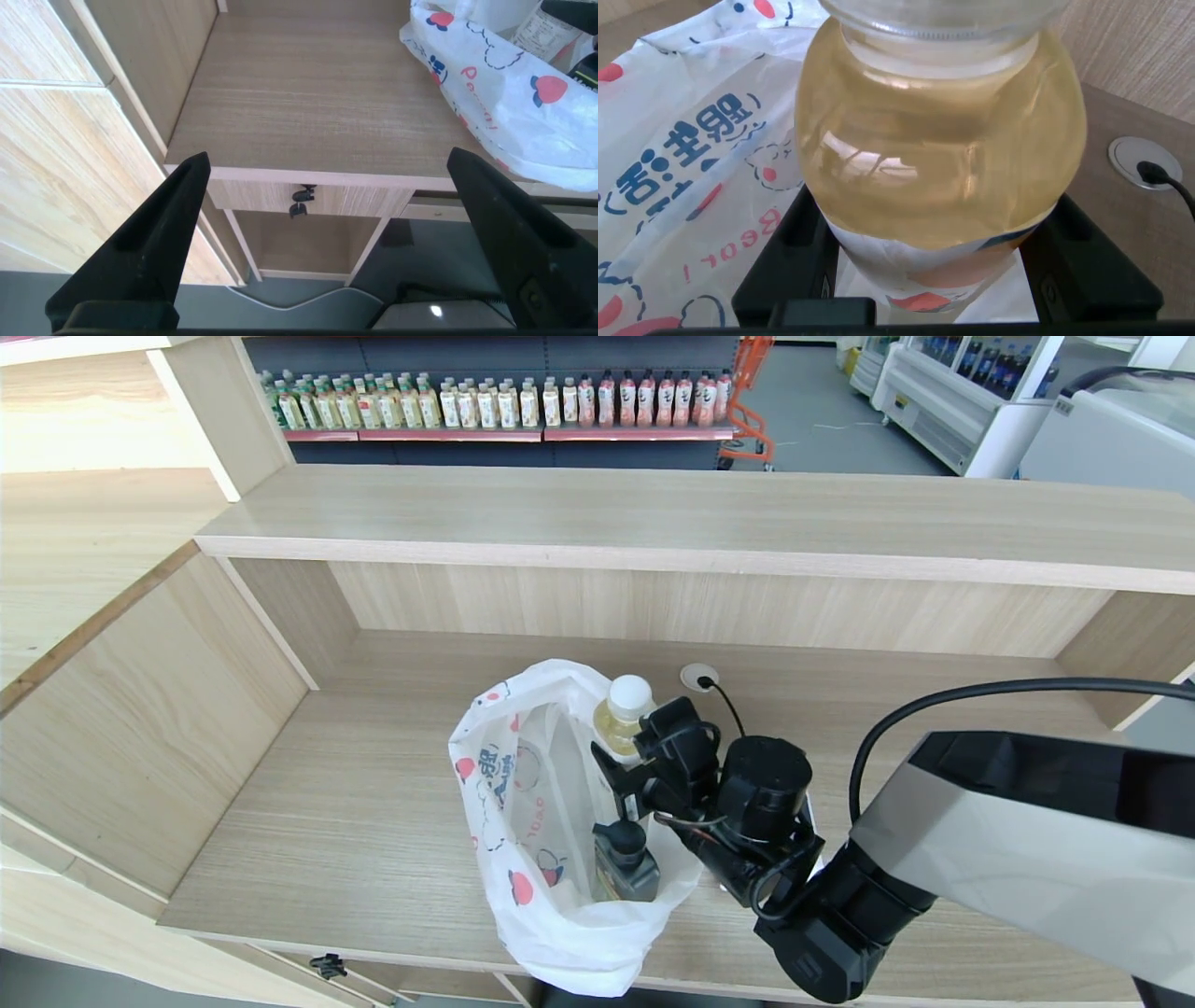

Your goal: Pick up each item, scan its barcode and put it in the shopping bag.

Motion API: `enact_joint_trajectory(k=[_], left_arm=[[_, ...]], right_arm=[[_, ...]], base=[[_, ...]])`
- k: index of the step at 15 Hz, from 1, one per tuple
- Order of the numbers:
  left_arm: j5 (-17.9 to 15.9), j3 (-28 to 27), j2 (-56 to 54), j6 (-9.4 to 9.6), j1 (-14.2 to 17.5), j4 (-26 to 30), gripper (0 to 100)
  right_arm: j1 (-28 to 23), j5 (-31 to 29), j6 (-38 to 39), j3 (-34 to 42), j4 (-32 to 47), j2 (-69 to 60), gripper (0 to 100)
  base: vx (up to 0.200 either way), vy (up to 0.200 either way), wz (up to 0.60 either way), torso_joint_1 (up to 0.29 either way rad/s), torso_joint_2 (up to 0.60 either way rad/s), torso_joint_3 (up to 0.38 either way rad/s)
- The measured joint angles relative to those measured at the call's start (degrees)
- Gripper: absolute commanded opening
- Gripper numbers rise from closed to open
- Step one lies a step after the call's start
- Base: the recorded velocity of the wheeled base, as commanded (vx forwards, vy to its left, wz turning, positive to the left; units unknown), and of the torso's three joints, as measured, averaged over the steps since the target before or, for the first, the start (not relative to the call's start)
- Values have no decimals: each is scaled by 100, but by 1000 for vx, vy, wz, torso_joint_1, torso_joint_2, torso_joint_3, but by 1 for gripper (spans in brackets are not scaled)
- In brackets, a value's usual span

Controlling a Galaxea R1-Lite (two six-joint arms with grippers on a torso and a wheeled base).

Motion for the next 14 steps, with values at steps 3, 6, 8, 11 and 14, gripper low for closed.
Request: enact_joint_trajectory(k=[3, 6, 8, 11, 14], left_arm=[[-1, 0, 0, 0, 0, 0, 100], [-1, 0, 0, -2, 0, 0, 100], [0, 0, 0, 0, 0, 0, 100], [0, 0, 0, -2, 0, 0, 100], [0, 0, 0, 0, 0, 0, 100]], right_arm=[[0, 0, -44, 1, -2, 9, 0], [-4, -2, -46, -9, -2, 28, 0], [-4, -2, -46, -13, -7, 38, 0], [-4, 0, -68, -9, -155, 74, 0], [-4, -2, -104, -9, -279, 140, 0]], base=[[0, 0, 0, 0, 0, 0], [0, 0, 0, 0, 0, 0], [0, 0, 0, 0, 0, 0], [0, 0, 0, 0, 0, 0], [0, 0, 0, 0, 0, 0]])
